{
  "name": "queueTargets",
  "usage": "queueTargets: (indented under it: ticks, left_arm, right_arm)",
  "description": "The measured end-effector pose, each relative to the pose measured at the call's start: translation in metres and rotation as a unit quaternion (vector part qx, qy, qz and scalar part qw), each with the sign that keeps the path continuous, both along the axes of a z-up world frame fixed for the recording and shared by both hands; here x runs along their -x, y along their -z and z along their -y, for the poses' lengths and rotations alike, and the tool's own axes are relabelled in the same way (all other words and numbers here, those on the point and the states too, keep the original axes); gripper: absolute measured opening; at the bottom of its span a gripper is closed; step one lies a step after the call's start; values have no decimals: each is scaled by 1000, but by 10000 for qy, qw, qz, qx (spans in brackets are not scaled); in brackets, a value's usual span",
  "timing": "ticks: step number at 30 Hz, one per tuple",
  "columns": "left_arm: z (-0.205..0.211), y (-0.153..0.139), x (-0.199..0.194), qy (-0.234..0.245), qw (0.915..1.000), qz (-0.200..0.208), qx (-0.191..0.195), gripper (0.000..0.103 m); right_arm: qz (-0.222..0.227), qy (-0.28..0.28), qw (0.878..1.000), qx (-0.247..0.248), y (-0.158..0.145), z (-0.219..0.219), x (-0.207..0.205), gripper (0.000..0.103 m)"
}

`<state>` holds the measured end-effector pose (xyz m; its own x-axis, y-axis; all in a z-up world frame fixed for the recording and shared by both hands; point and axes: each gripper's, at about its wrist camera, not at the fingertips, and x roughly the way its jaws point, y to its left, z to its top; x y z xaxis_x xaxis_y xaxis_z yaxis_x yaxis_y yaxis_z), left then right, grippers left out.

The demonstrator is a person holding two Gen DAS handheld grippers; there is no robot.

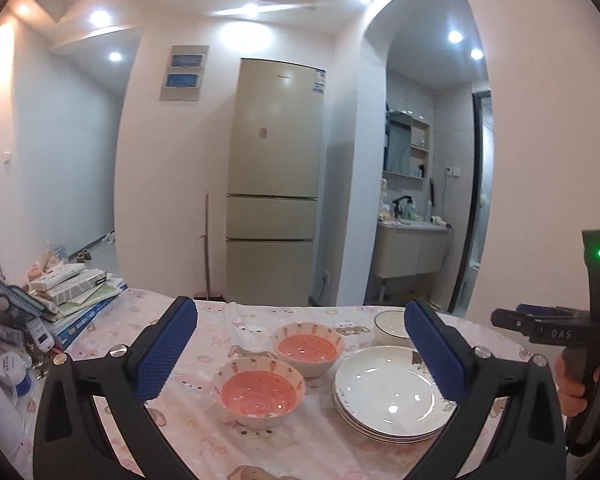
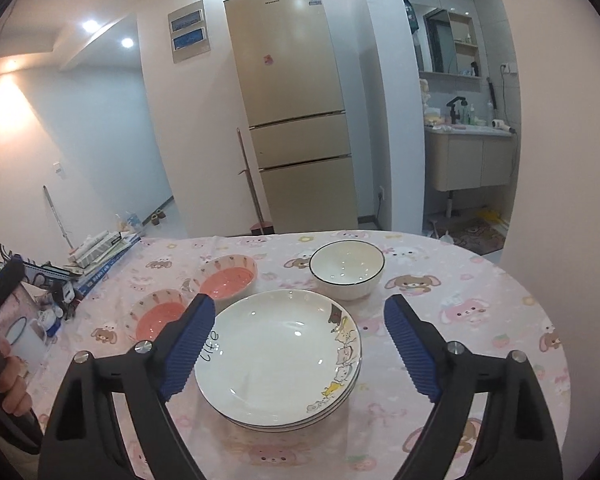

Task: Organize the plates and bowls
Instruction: 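Open both grippers and lift them away from the plate stack, then move both grippers toward the white black-rimmed bowl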

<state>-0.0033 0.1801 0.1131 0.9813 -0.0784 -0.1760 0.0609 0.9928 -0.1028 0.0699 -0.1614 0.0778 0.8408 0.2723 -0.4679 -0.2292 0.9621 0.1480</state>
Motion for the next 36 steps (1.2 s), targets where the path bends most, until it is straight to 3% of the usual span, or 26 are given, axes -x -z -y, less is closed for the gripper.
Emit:
queueTargets:
  ticks: [3, 8, 11, 16, 19, 21, 25, 28, 31, 34, 36]
  left_arm:
    - [-19, 4, -2, -107, 9998, -164, 86, 103]
    - [-32, 29, -9, -248, 9969, -692, -281, 103]
    - [-34, 58, 1, -156, 9931, -1155, -133, 103]
    - [-22, 82, 8, -223, 9870, -1472, -603, 103]
    - [-31, 80, -5, 4, 9821, -1845, -385, 103]
    - [-39, 72, -16, 55, 9804, -1953, -234, 103]
    - [-37, 53, -37, 95, 9816, -1878, -335, 103]
    - [-30, 44, -66, 179, 9786, -2034, -257, 103]
    - [-8, 38, -112, 420, 9683, -2463, -57, 103]
    - [25, 39, -167, 1165, 9396, -3204, 294, 99]
    - [48, 41, -196, 1499, 9284, -3373, 439, 87]
  right_arm:
    - [145, 89, 9995, 260, -4, -4, 6, 88]
    - [226, -20, 9994, 254, -4, -6, 15, 89]
    - [45, -35, 9995, 295, 16, -9, 25, 89]
    - [-372, -206, 9956, 834, 53, -23, 28, 89]
    - [-711, 16, 9903, 1191, 64, -28, 15, 89]
    - [-812, 11, 9922, 944, 58, -21, 5, 89]
    - [-1071, -166, 9934, 379, 40, -8, -19, 89]
    - [-1165, 5, 9918, 519, 30, -5, -45, 89]
    - [-1212, 107, 9907, 606, 16, -4, -80, 89]
    - [-1373, 25, 9903, 212, 4, 7, -122, 89]
    - [-1609, 83, 9869, 116, 12, 14, -153, 89]
